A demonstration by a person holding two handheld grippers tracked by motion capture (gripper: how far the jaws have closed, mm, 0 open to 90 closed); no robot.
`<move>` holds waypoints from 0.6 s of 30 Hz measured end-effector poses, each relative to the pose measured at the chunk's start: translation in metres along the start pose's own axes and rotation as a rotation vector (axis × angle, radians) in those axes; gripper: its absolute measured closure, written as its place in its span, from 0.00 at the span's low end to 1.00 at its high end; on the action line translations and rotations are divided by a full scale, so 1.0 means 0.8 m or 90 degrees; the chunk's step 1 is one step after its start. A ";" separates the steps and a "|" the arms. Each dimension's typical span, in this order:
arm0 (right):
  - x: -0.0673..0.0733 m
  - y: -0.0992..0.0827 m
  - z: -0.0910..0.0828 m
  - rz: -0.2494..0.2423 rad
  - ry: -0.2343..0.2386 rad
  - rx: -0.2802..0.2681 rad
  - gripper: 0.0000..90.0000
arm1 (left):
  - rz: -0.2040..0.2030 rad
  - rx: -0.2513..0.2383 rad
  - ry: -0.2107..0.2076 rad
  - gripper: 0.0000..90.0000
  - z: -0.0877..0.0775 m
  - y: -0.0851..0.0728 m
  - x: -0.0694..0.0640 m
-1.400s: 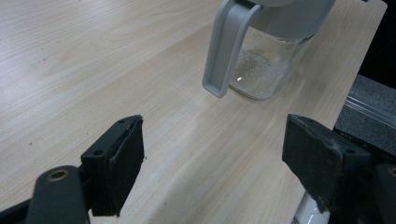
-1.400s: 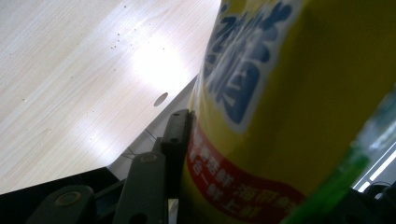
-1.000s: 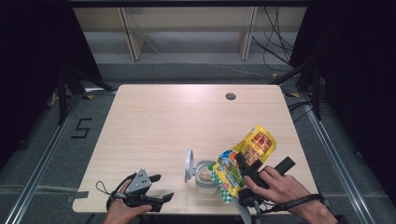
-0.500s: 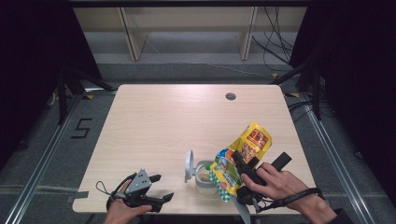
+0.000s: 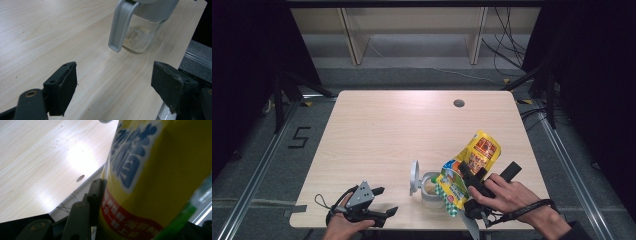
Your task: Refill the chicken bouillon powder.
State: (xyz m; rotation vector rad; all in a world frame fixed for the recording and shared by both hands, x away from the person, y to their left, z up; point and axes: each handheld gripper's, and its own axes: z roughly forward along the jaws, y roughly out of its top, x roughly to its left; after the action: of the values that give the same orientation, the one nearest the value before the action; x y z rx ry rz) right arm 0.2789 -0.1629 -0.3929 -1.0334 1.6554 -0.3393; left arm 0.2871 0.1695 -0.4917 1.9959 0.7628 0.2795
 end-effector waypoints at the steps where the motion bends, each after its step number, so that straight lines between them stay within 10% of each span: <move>1: 0.000 0.000 0.000 0.000 0.000 0.000 0.71 | 0.000 0.000 0.000 0.23 0.000 0.000 0.000; 18: 0.003 -0.002 0.002 -0.005 0.006 -0.002 0.72 | -0.002 0.001 0.000 0.23 0.000 0.000 0.000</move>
State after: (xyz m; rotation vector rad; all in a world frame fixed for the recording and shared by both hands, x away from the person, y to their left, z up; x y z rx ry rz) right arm 0.2810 -0.1651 -0.3941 -1.0427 1.6610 -0.3483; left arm 0.2870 0.1694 -0.4918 1.9956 0.7670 0.2773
